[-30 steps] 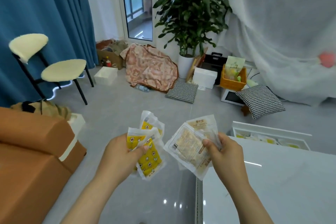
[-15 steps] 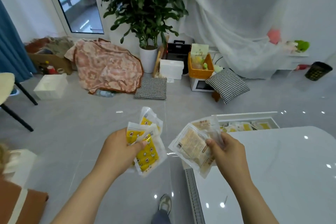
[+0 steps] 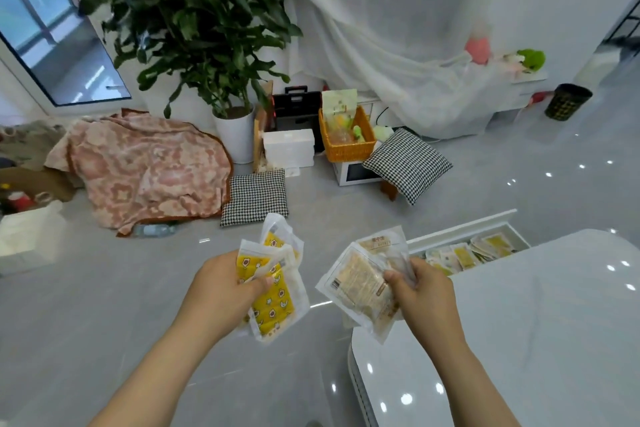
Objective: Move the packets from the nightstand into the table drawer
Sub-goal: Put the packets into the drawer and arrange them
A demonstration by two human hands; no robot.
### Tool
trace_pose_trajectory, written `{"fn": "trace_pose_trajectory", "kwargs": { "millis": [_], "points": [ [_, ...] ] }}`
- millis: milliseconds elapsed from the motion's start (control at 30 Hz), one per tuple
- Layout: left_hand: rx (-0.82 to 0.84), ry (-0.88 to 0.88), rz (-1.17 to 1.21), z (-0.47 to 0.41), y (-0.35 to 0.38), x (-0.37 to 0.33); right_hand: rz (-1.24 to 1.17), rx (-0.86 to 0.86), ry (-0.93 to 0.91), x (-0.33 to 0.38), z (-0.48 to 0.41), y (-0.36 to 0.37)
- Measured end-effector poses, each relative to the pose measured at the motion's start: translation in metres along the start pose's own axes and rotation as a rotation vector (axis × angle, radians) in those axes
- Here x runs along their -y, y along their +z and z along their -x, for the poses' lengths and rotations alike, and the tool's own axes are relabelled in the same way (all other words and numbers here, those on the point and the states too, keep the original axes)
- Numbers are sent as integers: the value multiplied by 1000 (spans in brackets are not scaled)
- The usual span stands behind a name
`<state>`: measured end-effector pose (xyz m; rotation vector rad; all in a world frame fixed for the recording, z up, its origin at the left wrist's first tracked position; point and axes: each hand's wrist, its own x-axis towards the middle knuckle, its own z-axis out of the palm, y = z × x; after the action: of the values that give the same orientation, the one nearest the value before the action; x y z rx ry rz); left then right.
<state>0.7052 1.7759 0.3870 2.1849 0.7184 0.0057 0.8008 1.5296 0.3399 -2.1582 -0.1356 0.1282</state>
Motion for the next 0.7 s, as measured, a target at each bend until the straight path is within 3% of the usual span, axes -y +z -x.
{"fn": "trace_pose_trajectory", "kwargs": {
  "millis": [700],
  "points": [
    [488,277,-155,-337,41,-98,56,-291,420,20,-208,49]
  ]
}}
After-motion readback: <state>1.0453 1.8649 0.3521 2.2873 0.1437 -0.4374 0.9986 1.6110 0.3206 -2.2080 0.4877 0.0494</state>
